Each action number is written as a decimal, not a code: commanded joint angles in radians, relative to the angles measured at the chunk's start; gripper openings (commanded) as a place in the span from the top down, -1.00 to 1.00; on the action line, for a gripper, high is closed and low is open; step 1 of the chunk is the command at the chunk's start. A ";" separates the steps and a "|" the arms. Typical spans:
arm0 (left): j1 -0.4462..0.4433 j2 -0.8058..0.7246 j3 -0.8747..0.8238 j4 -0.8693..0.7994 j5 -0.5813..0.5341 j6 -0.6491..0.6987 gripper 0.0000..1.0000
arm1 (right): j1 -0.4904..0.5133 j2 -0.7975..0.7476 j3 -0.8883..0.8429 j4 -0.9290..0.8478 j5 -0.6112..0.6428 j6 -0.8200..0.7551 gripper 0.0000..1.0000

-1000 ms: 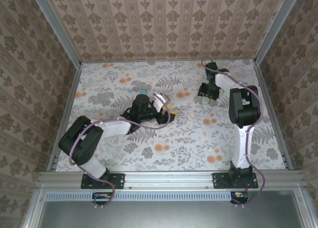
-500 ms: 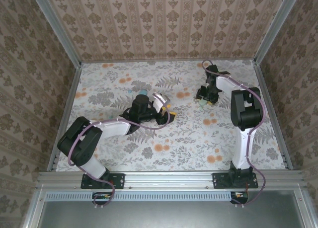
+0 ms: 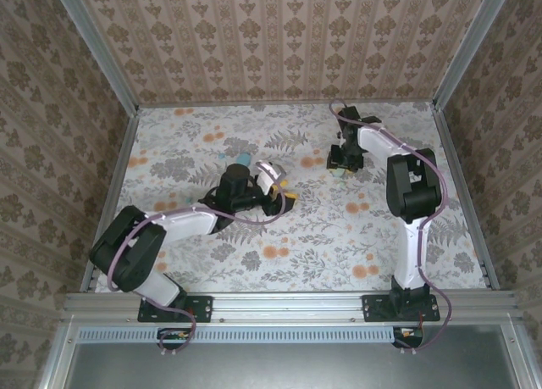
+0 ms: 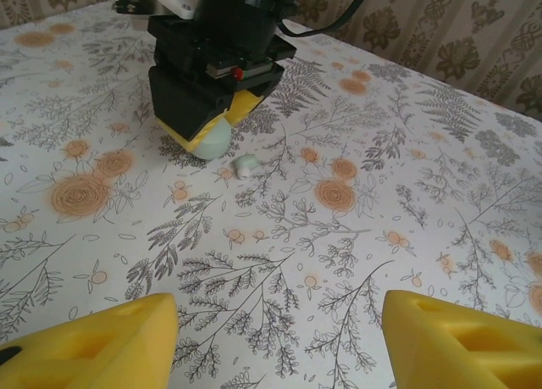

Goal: Insert the wireless bluetooth earbuds into the charging case

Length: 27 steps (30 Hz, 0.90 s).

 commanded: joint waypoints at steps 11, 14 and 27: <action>0.236 -0.346 -0.130 -0.109 0.112 -0.108 -0.28 | 0.256 -0.178 0.025 -0.275 -0.077 -0.490 0.41; 0.248 -0.444 -0.176 -0.178 0.070 -0.111 -0.28 | 0.349 -0.183 -0.054 -0.273 -0.117 -0.549 0.40; 0.290 -0.749 -0.310 -0.384 -0.057 -0.126 -0.28 | 0.496 -0.174 -0.287 -0.077 -0.128 -0.600 0.11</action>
